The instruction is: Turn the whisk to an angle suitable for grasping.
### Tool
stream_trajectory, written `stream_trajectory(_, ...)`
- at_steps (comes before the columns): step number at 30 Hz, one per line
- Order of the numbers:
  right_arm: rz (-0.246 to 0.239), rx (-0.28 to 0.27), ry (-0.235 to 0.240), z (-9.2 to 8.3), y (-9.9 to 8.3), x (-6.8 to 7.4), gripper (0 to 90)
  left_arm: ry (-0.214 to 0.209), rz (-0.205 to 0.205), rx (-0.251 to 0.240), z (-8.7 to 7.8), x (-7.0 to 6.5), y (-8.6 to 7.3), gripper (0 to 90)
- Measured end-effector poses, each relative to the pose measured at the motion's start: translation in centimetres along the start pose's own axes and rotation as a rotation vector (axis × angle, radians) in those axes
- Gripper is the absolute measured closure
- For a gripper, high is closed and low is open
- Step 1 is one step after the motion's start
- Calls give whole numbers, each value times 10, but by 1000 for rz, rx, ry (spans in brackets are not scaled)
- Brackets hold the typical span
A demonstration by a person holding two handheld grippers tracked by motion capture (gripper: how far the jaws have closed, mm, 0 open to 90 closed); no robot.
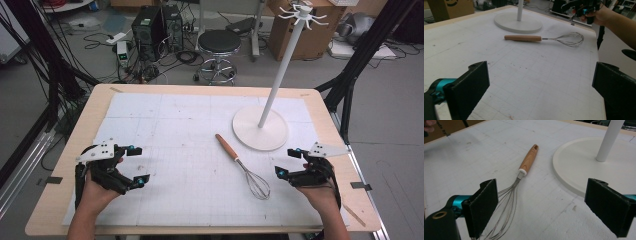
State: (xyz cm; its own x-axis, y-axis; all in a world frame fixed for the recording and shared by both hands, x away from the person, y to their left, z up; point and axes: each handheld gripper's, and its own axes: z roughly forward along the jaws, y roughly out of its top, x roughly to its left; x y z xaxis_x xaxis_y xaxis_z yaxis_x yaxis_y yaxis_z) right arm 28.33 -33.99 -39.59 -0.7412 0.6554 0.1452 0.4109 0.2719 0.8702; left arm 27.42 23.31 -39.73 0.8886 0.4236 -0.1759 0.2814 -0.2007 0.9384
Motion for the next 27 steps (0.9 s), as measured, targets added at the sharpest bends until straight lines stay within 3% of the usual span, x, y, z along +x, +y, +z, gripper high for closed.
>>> stream_trajectory(12,8,34,17,14,13,-2,108,4,-2,9,3,4,-1,17)
stream_trajectory(18,13,85,37,33,29,-4,108,3,-5,4,2,4,0,17)
stream_trajectory(27,-18,168,56,64,54,-3,110,3,1,14,4,3,0,17)
